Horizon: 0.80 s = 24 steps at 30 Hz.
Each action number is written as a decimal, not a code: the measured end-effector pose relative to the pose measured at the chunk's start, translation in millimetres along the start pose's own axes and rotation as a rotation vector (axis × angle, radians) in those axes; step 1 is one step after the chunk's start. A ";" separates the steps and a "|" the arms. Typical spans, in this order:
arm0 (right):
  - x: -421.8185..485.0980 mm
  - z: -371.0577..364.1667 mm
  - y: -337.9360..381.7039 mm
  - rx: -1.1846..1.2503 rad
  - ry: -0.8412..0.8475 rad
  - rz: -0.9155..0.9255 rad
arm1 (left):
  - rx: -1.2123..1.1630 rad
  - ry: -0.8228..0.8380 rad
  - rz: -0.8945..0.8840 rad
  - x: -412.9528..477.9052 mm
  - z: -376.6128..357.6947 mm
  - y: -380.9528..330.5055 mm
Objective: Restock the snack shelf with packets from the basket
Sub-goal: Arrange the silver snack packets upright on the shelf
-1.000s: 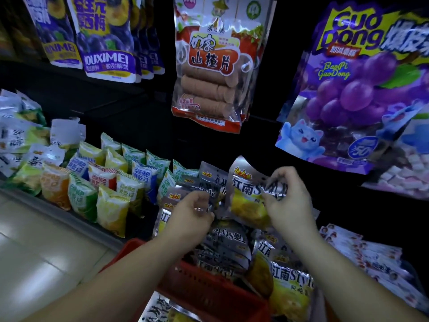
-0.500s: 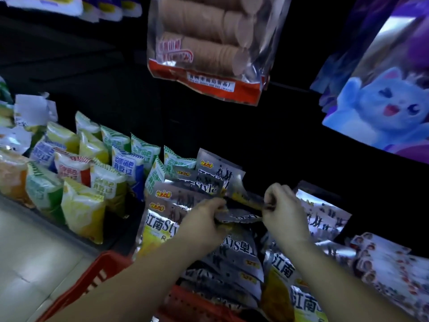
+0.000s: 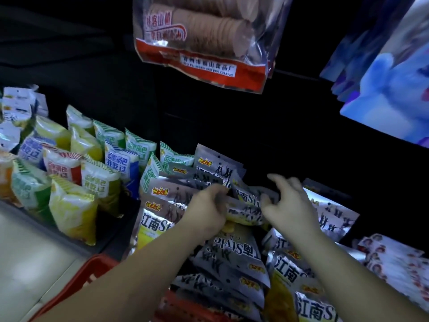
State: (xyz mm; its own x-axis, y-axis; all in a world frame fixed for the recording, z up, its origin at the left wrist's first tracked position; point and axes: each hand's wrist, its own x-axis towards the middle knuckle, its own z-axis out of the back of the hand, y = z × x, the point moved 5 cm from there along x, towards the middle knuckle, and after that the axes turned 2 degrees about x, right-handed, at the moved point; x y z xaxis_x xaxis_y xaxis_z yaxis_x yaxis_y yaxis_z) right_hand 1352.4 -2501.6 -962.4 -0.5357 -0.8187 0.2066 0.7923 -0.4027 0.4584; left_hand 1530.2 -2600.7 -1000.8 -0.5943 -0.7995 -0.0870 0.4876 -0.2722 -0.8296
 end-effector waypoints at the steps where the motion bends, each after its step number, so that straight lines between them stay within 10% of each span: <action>1: -0.8 1.4 1.8 0.006 -0.047 0.023 | -0.103 0.062 0.018 0.4 -6.6 -0.2; 6: -19.0 0.7 38.2 -0.319 -0.214 0.439 | -0.216 0.069 -0.081 -0.4 3.0 -14.0; 11: -25.1 -42.2 15.1 -0.151 0.457 0.120 | 0.016 0.140 -0.135 -23.3 32.7 -22.8; 18: -17.3 -29.0 3.2 0.168 0.436 -0.004 | 0.352 0.693 -0.058 -81.5 43.8 -18.6; 24: -36.6 -16.8 31.5 0.134 0.702 0.097 | 0.719 0.646 -0.289 -77.2 19.4 -27.6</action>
State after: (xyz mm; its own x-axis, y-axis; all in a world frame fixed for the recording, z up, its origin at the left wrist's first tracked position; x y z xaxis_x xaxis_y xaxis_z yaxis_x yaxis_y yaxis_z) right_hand 1401.8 -2491.2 -970.0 -0.1151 -0.9362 -0.3320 0.7601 -0.2982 0.5773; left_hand 1575.0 -2541.9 -960.5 -0.8793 -0.2666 -0.3947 0.4135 -0.8385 -0.3549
